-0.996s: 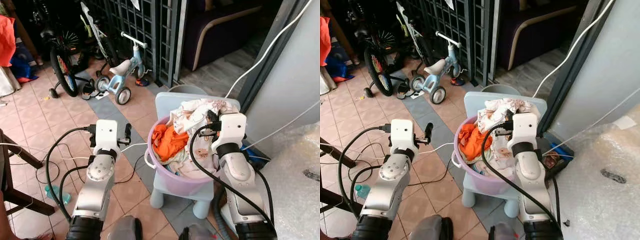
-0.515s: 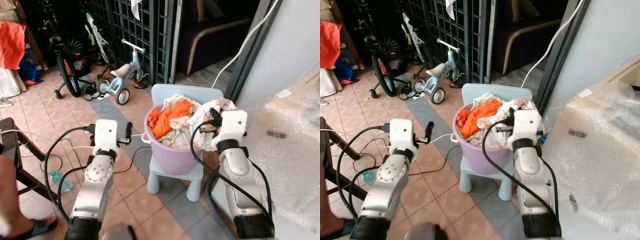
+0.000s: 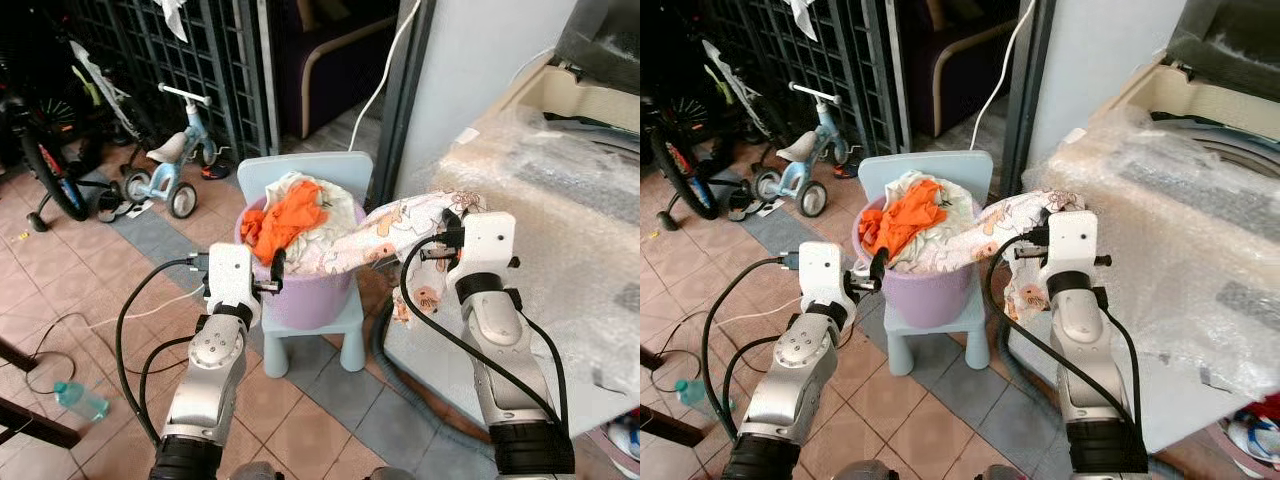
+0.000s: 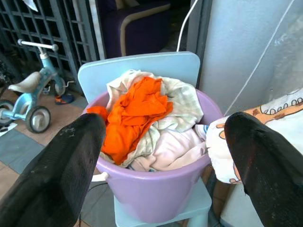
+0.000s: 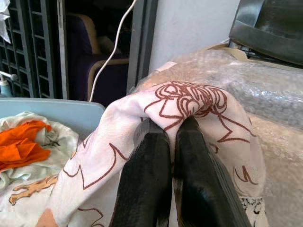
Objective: Clothes washing
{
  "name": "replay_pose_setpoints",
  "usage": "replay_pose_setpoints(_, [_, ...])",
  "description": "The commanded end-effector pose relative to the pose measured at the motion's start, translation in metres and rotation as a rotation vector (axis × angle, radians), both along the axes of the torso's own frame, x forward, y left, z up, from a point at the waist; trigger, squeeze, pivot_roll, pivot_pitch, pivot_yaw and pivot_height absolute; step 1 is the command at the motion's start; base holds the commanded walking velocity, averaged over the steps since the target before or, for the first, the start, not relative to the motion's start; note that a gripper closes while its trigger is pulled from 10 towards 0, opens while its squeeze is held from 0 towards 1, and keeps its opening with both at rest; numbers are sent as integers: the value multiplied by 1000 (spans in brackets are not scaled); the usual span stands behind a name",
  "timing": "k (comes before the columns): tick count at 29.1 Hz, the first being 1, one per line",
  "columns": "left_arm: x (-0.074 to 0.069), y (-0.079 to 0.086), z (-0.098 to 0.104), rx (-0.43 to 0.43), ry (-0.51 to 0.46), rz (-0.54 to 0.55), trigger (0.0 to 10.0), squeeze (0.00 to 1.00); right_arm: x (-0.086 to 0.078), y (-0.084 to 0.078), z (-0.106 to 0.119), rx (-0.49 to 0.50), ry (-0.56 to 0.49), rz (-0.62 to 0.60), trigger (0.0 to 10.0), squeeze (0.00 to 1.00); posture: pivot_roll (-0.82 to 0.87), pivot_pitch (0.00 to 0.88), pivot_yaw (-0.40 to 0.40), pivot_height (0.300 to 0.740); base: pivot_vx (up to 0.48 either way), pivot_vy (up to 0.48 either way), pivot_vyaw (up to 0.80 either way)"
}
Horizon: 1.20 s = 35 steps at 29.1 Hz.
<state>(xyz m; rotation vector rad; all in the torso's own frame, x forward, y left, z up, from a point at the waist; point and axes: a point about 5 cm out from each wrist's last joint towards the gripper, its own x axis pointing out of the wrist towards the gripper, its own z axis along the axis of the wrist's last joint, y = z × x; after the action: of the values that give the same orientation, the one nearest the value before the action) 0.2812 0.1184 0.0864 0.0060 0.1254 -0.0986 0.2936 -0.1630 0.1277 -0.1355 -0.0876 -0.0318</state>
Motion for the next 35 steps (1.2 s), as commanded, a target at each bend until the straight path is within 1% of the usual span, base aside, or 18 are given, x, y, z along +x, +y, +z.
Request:
replay_pose_setpoints(1, [2, 2, 4, -14, -19, 7, 10000, 0, 2, 2, 3, -2, -11, 1, 10000, 0, -40, 0, 29, 740, 0, 0, -781])
replay_pose_setpoints(8, [2, 2, 5, -24, -14, 0, 10000, 0, 2, 0, 2, -5, -10, -15, 10000, 0, -41, 0, 32, 740, 0, 0, -781])
replay_pose_setpoints(13, [2, 3, 6, -44, -24, -31, 10000, 0, 2, -3, 2, -11, -13, -36, 10000, 0, -42, 0, 36, 740, 0, 0, -781])
replay_pose_setpoints(17, [2, 2, 8, -49, -34, -43, 10000, 0, 4, -3, 3, -16, -22, -42, 10000, 0, -41, 0, 35, 740, 0, 0, -781])
replay_pose_setpoints(19, [2, 2, 8, -50, -36, -47, 10000, 0, 5, -3, 6, -23, -36, -35, 10000, 0, -40, 0, 35, 740, 259, 0, -781])
replay_pose_setpoints(20, [2, 3, 5, -41, -27, -43, 10000, 0, 14, -7, 23, -49, -102, -21, 10000, 0, -42, 0, 39, 740, 270, 0, -800])
replay_pose_setpoints(21, [2, 3, 5, -41, -27, -43, 10000, 0, 14, -7, 23, -49, -102, -21, 10000, 0, -42, 0, 39, 740, 270, 0, -800])
replay_pose_setpoints(22, [0, 10, -4, -33, 18, -11, 10000, 0, 24, -17, 45, -57, -163, -34, 10000, 0, -40, 0, 35, 740, 270, 0, -644])
replay_pose_setpoints(24, [-4, 14, -13, -28, 75, 4, 10000, 0, 32, -25, 62, -63, -208, -45, 10000, 0, -40, 0, 34, 740, 266, 0, 0])
replay_pose_setpoints(25, [-7, 15, -19, -8, 105, -3, 10000, 0, 38, -28, 77, -76, -245, -45, 10000, 0, -38, 0, 34, 740, 266, 0, 0])
replay_pose_setpoints(26, [-7, 15, -19, -8, 105, -3, 10000, 0, 38, -28, 77, -76, -245, -45, 10000, 0, -38, 0, 34, 740, 266, 0, 0])
replay_pose_setpoints(28, [-8, 13, -19, -13, 102, -21, 10000, 0, 43, -30, 89, -92, -280, -41, 10000, 0, -36, 0, 33, 740, 266, 0, 0])
replay_pose_setpoints(29, [-8, 13, -19, -13, 102, -21, 10000, 0, 43, -30, 89, -92, -280, -41, 10000, 0, -36, 0, 33, 740, 266, 0, 0])
replay_pose_setpoints(30, [-8, 11, -18, -13, 100, -32, 10000, 0, 46, -30, 96, -99, -303, -39, 10000, 0, -33, 0, 35, 740, 266, 0, 0])
replay_pose_setpoints(31, [-8, 11, -18, -13, 100, -32, 10000, 0, 46, -30, 96, -99, -303, -39, 10000, 0, -33, 0, 35, 740, 266, 0, 0])
replay_pose_setpoints(33, [-6, 7, -14, -7, 81, -54, 10000, 0, 58, -24, 113, -106, -346, -7, 10000, 0, -28, 0, 37, 740, 274, 0, 0])
replay_pose_setpoints(35, [-5, 7, -12, -5, 77, -56, 10000, 0, 61, -22, 117, -117, -357, 1, 10000, 0, -26, 0, 37, 740, 283, 0, 0])
